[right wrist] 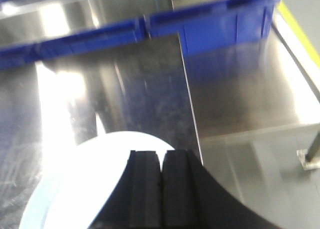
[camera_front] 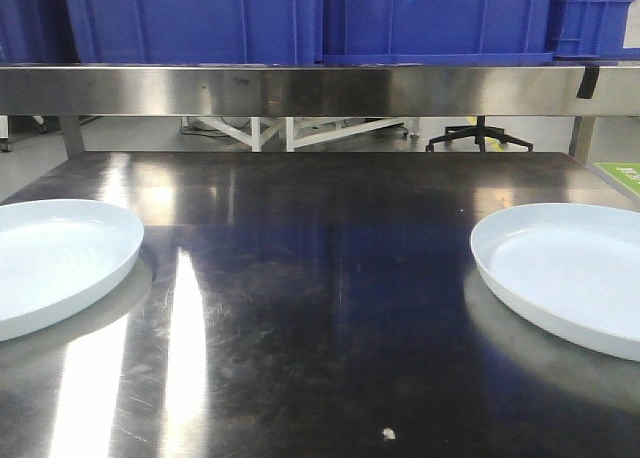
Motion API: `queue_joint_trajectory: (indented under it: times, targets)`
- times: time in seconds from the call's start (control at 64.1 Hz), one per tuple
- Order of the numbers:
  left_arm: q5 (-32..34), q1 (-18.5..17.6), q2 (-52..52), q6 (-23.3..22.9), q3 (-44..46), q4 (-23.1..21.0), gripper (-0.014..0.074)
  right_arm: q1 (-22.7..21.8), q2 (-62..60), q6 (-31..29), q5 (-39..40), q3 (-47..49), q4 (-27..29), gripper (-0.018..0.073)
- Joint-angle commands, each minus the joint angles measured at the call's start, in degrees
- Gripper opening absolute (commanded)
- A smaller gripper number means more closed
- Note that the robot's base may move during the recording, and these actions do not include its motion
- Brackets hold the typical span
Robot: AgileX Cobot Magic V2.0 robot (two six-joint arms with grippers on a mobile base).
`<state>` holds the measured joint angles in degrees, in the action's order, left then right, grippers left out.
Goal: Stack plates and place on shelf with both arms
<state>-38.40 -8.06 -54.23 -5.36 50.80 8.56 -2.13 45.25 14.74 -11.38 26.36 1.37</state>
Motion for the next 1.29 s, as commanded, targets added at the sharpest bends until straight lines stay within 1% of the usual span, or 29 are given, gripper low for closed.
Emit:
queue_joint_trajectory:
  times: [0.0,0.25,0.343,0.39,0.421,0.452,0.468,0.515,0.53,0.546,0.562,0.593,0.608,0.671,0.749,0.858,0.951,1.139,1.279]
  targets:
    - [3.6,-0.2,0.6,-0.5,2.0,-0.2,0.0085,-0.4,2.3,0.1,4.4,3.3,0.1,0.0036]
    - [3.5,-0.2,0.6,-0.5,2.0,-0.2,0.0085,-0.4,5.3,0.1,8.3,3.3,0.2,0.0036]
    - [3.7,-0.2,0.6,-0.5,2.0,-0.2,0.0085,-0.4,5.9,0.1,6.2,3.6,0.2,0.005]
    - [3.7,-0.2,0.3,-0.5,2.0,-0.2,0.0086,-0.4,6.6,0.1,1.3,4.6,0.2,0.0102]
    - [3.7,-0.2,0.2,-0.5,2.0,-0.1,0.0092,-0.4,7.4,0.0,-2.4,5.1,0.2,0.0153]
    - [3.7,-0.2,0.0,-0.5,2.0,0.3,0.0109,-0.4,8.1,-0.5,-5.1,5.6,0.1,0.0238]
    - [3.7,-0.2,-0.4,-0.5,2.0,0.3,0.0118,-0.4,8.4,-0.8,-5.9,5.7,0.1,0.0298]
    - [3.7,-0.2,-0.9,-0.5,2.0,0.3,0.0169,-0.4,9.2,-1.6,-7.4,5.8,0.1,0.0426]
    - [3.7,-0.2,-1.2,-0.5,2.0,0.3,0.0197,-0.4,9.4,-1.6,-7.9,5.8,0.1,0.0483]
    - [3.7,-0.2,-1.5,-0.5,2.0,0.3,0.0218,-0.4,9.5,-1.6,-8.1,5.8,0.1,0.0517]
    - [3.6,-0.2,-2.1,-0.5,2.0,0.3,0.025,-0.4,9.7,-1.6,-8.5,5.8,0.1,0.0569]
    - [3.7,-0.2,-3.0,-0.5,1.7,0.2,0.0304,-0.4,10.0,-1.6,-8.5,5.8,0.1,0.0608]
    - [3.9,-0.2,-3.4,-0.5,1.6,0.0,0.0337,-0.4,10.1,-1.6,-8.5,5.8,0.1,0.061]
    - [4.1,-0.2,-5.7,-0.5,0.7,-1.1,0.0421,-0.4,10.1,-1.6,-8.4,5.8,0.1,0.0587]
    - [4.2,-0.2,-9.2,-0.5,0.2,-2.8,0.0479,-0.4,10.1,-1.6,-7.7,5.8,0.1,0.0561]
    - [4.2,-0.2,-13.9,-1.0,0.2,-4.2,0.0481,-0.4,10.1,-1.6,-7.0,5.8,0.1,0.0544]
    - [5.0,-0.2,-16.6,-2.4,0.2,-4.1,0.0481,-0.4,10.1,-1.6,-7.0,5.8,0.1,0.0544]
    - [7.1,-0.1,-18.7,-2.4,0.2,-3.7,0.0481,-0.4,10.1,-1.6,-7.1,5.8,0.1,0.0544]
    - [6.1,0.6,-19.9,-2.9,0.2,-3.8,0.0481,-0.4,10.1,-1.6,-7.1,5.8,0.1,0.0544]
